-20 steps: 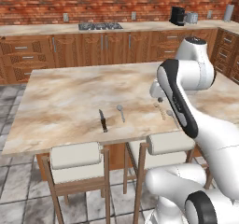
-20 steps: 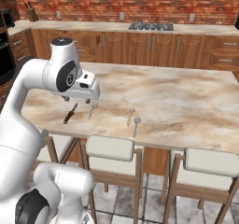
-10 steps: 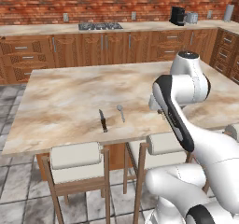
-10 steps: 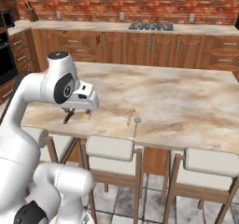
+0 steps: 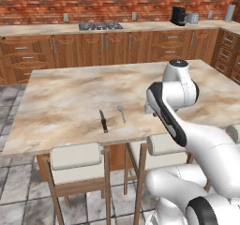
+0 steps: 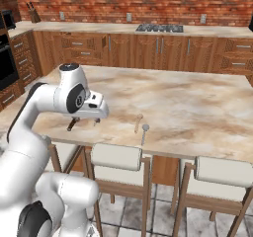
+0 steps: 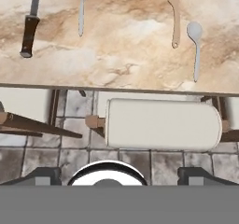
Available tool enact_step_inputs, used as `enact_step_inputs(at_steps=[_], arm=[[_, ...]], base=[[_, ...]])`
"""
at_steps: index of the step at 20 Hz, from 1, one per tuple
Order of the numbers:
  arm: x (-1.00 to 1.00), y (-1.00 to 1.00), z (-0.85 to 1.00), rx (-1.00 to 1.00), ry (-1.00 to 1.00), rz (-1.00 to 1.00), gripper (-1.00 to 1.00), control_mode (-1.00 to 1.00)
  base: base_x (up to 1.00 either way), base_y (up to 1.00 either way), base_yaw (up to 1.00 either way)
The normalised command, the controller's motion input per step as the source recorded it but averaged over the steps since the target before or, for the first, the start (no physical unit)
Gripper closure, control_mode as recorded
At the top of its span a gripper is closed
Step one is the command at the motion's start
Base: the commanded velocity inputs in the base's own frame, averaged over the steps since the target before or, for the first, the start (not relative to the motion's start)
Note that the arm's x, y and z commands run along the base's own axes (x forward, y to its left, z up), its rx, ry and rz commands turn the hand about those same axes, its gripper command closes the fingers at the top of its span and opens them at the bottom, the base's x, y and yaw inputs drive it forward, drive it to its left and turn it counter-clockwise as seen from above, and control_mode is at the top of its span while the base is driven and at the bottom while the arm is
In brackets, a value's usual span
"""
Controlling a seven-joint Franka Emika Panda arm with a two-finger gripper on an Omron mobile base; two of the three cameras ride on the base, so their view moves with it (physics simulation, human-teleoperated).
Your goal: Pick up the metallic utensils from the counter and place them in the open drawer. Make sure not to pick up any wooden utensils.
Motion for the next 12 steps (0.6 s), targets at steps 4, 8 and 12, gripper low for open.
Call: enact_step_inputs(at_steps=[4,8,12], arm=[[0.61,0.20,-0.28,0.00,-0.01,0.00,-1.00,-1.00],[0.66,0.42,-0.28,0.00,0.00,0.00,-1.00,-1.00],[0.62,0.38,-0.26,0.00,0.00,0.00,-1.00,-1.00]], base=[[0.00,0.00,0.00],[0.00,0.00,0.00],[0.00,0.00,0.00]])
